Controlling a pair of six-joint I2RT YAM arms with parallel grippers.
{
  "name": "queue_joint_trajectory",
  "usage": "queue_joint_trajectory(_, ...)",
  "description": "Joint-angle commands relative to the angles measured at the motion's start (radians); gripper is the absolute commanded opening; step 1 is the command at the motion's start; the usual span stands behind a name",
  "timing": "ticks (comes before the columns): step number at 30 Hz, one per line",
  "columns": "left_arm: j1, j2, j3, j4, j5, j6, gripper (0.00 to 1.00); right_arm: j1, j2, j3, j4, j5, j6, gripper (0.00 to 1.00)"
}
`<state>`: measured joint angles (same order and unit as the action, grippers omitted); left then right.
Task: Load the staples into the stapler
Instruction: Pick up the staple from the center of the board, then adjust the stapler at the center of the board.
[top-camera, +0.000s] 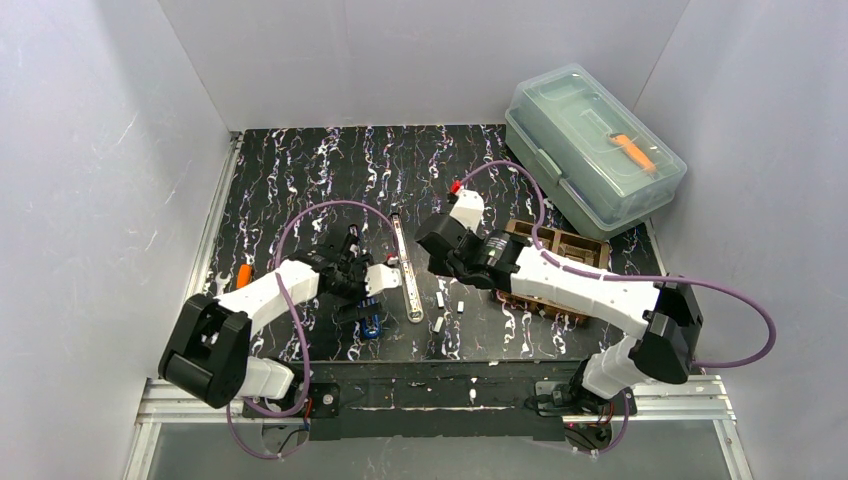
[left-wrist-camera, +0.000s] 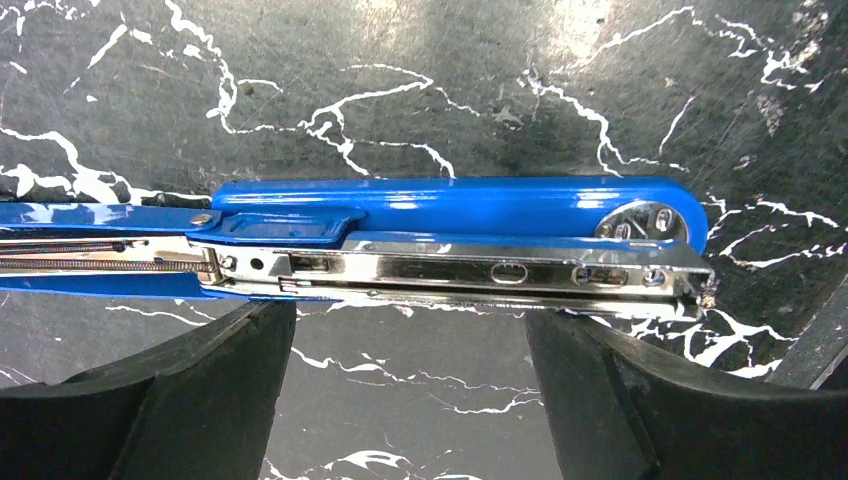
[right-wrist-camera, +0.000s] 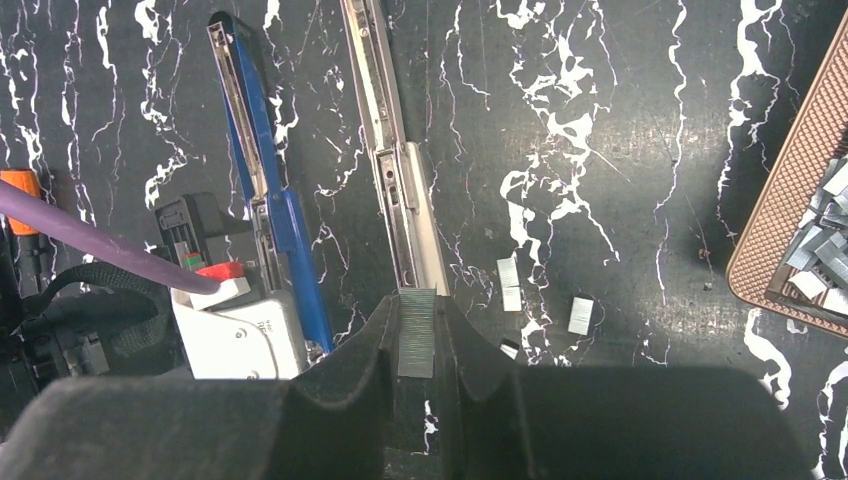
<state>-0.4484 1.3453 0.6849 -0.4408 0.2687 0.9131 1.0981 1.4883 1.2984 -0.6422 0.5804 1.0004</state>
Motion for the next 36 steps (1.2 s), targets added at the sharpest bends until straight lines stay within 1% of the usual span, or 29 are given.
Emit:
queue_joint_trajectory(1,-0.038,0.028,-0.002,0.019,-0.011,-0.016,0.82,-0.009,-0.045,-0.021,0.025,0.010,0.019,0.08)
queue_joint_trajectory(10,-0.084,0.060,0.016,0.041,-0.021,-0.001,0.81,-0.014,-0.062,-0.046,0.029,0.005,0.025,0.08)
queue_joint_trajectory(14,-0.087,0.064,0.018,0.059,-0.032,0.029,0.81,-0.014,-0.069,-0.057,0.029,0.006,0.032,0.08)
queue_joint_trajectory(18,-0.083,0.046,0.033,0.034,-0.069,0.029,0.81,-0.014,-0.076,-0.061,0.029,0.003,0.035,0.08)
queue_joint_trajectory(21,-0.048,0.009,0.036,-0.012,-0.062,0.031,0.82,-0.014,-0.083,-0.063,0.035,0.004,0.034,0.08)
queue_joint_trajectory(24,0.017,0.005,0.056,-0.055,-0.052,0.026,0.82,-0.014,-0.087,-0.066,0.040,0.003,0.031,0.08)
queue_joint_trajectory(28,0.090,0.024,0.073,-0.033,-0.047,0.040,0.81,-0.014,-0.098,-0.078,0.052,-0.002,0.032,0.08)
queue_joint_trajectory(36,0.091,0.165,0.185,0.048,-0.024,-0.008,0.81,-0.014,-0.122,-0.095,0.055,-0.007,0.042,0.07)
